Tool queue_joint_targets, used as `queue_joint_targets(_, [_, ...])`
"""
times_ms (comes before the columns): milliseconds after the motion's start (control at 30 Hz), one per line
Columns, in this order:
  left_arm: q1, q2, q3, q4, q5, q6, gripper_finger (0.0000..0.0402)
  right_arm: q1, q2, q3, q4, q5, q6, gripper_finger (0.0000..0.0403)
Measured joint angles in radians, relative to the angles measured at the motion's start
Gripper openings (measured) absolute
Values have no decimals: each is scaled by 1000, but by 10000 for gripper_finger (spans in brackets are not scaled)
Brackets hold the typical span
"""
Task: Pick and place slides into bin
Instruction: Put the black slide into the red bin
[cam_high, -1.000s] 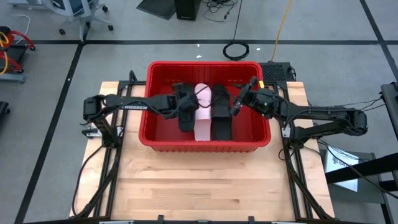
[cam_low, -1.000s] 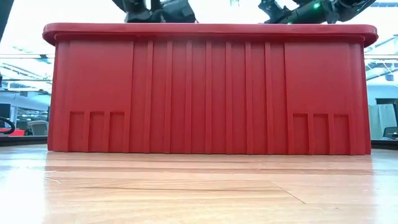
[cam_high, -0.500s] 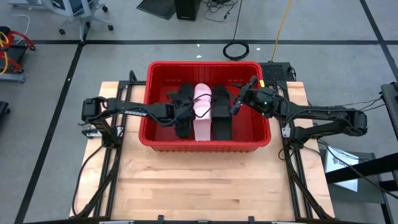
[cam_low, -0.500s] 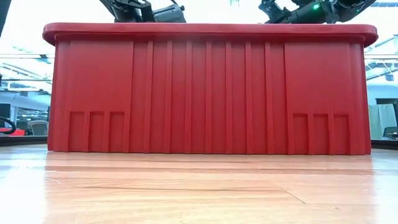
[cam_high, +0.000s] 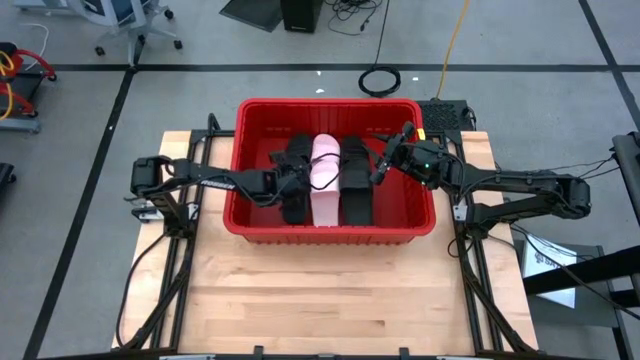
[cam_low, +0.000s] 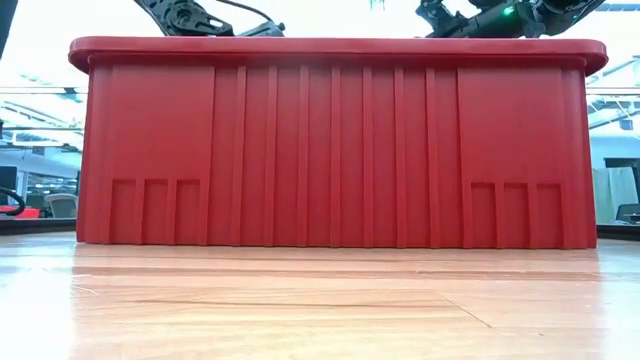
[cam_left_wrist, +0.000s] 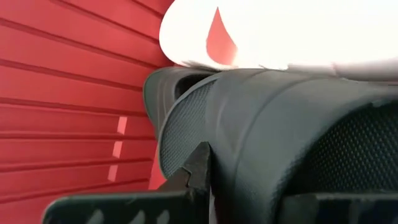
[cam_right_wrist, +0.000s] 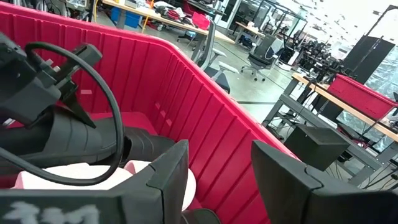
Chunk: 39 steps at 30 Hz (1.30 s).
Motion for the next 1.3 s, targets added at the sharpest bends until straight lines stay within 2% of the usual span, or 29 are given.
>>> queue_joint_targets(133, [17,0,0,12,12,3,42,0,0,0,0,0,0,164])
queue_joint_targets(333, [31,0,0,34,118,-36,42,0,0,0,0,0,4,164])
queue_joint_targets(967, [-2,0,0,-35,102,-32,42,0,0,0,-1,-1,18,164])
queue_joint_targets(1200, [42,0,0,3,116,-15,42,0,0,0,-1,-1,18,164])
queue_joint_targets(1300, [62,0,0,7,156,-8,42,0,0,0,0,-1,18,164])
